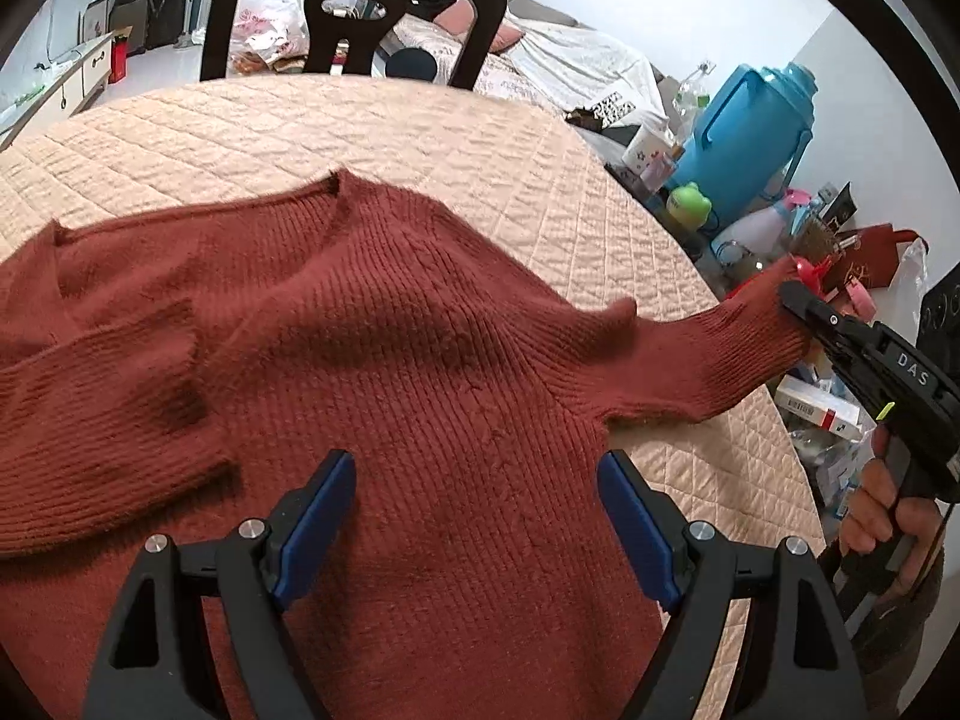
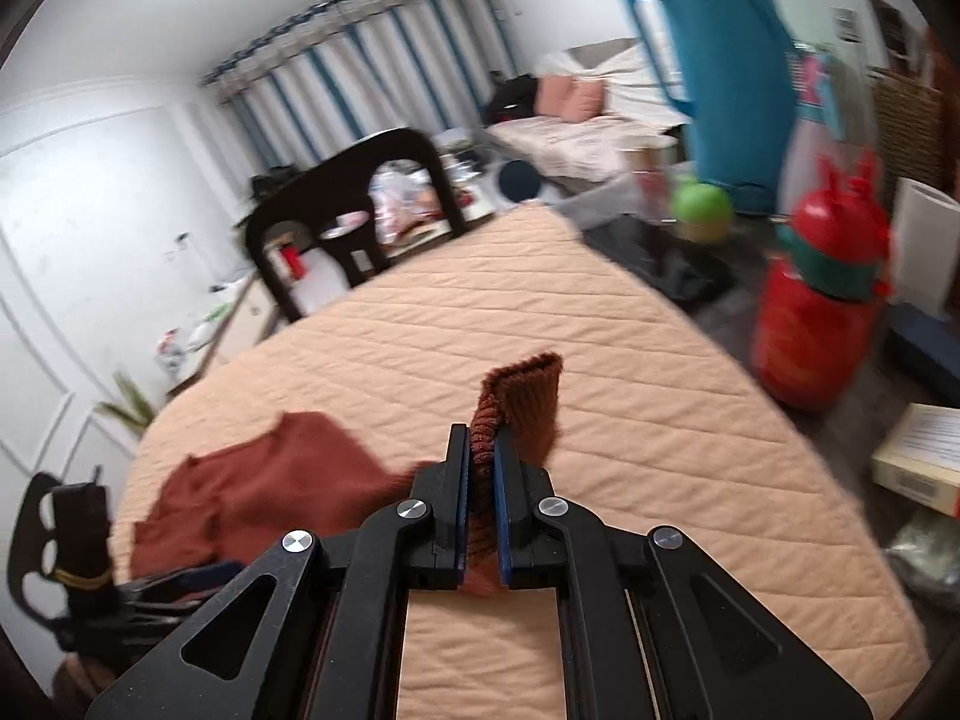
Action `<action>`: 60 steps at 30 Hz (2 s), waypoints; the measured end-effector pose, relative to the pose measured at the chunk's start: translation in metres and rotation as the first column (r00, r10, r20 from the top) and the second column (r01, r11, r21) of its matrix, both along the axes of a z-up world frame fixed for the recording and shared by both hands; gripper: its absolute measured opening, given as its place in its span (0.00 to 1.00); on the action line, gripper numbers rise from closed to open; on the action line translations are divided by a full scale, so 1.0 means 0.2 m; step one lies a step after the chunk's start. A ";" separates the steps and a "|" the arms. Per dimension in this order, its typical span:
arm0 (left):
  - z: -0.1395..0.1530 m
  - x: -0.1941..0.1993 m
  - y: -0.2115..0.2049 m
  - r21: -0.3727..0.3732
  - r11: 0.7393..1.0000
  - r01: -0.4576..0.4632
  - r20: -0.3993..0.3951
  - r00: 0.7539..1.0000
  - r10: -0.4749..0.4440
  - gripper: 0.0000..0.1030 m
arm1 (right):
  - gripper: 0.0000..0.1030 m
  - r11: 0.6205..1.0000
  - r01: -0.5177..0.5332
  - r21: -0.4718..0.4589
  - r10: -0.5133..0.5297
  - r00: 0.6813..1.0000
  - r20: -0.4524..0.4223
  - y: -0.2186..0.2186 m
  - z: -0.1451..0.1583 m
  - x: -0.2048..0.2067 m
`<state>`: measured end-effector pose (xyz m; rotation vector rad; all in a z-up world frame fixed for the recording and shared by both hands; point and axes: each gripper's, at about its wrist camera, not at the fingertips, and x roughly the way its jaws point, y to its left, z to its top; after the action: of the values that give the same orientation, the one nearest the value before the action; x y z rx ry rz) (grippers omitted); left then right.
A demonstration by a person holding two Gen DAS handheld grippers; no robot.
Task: Fold small clothes
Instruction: 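Fold the held sleeve across the sweater body with the right tool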
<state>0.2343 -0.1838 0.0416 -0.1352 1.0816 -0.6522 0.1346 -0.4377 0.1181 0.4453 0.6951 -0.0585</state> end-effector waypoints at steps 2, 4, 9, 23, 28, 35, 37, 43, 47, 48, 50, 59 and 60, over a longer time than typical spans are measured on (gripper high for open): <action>0.02 0.01 0.04 -0.014 1.000 -0.015 0.008 1.000 0.015 0.82 | 0.06 0.999 -0.049 0.006 0.049 0.999 0.015 0.08 0.02 0.04; 0.04 0.02 0.08 -0.018 0.999 -0.029 0.017 0.999 0.030 0.82 | 0.06 0.994 -0.107 0.001 0.106 0.994 0.032 0.17 0.04 0.09; 0.08 0.05 0.20 -0.023 0.996 -0.085 0.032 0.996 0.085 0.82 | 0.06 0.977 -0.213 0.019 0.212 0.976 0.052 0.37 0.06 0.18; 0.01 0.12 0.53 -0.032 0.979 -0.201 -0.002 0.980 0.201 0.82 | 0.06 0.889 -0.457 0.035 0.457 0.889 0.010 0.81 -0.07 0.36; 0.00 0.12 0.62 -0.011 0.977 -0.213 0.000 0.977 0.213 0.82 | 0.06 0.866 -0.498 0.035 0.499 0.867 -0.009 0.93 -0.10 0.39; -0.01 0.12 0.72 -0.007 0.968 -0.250 0.003 0.968 0.250 0.82 | 0.07 0.838 -0.543 0.041 0.545 0.836 -0.058 1.06 -0.18 0.43; -0.01 0.12 0.73 -0.003 0.968 -0.251 0.003 0.968 0.251 0.82 | 0.07 0.831 -0.554 0.044 0.556 0.828 -0.077 1.09 -0.21 0.44; 0.00 0.12 0.74 0.007 0.961 -0.275 0.032 0.961 0.275 0.82 | 0.10 0.823 -0.564 0.061 0.567 0.812 -0.137 1.14 -0.30 0.44; 0.02 0.12 0.74 0.007 0.958 -0.286 0.056 0.957 0.286 0.82 | 0.18 0.817 -0.571 0.078 0.576 0.804 -0.151 1.14 -0.30 0.44; 0.02 0.12 0.74 0.008 0.958 -0.288 0.057 0.956 0.287 0.82 | 0.24 0.814 -0.576 0.081 0.581 0.802 -0.136 1.14 -0.29 0.43; 0.03 0.13 0.74 0.002 0.955 -0.297 0.057 0.953 0.296 0.82 | 0.27 0.813 -0.577 0.076 0.582 0.807 -0.102 1.11 -0.24 0.40; 0.08 0.14 0.65 -0.036 0.962 -0.272 0.060 0.960 0.274 0.82 | 0.29 0.916 -0.400 -0.034 0.395 0.914 -0.094 0.79 -0.11 0.33; 0.09 0.14 0.63 -0.051 0.962 -0.270 0.053 0.961 0.273 0.82 | 0.29 0.926 -0.376 -0.044 0.368 0.922 -0.121 0.76 -0.12 0.34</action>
<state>0.2619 -0.0569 0.0592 -0.2949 0.9701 -0.4294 0.2022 -0.2861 0.0933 0.2409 0.8751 0.2550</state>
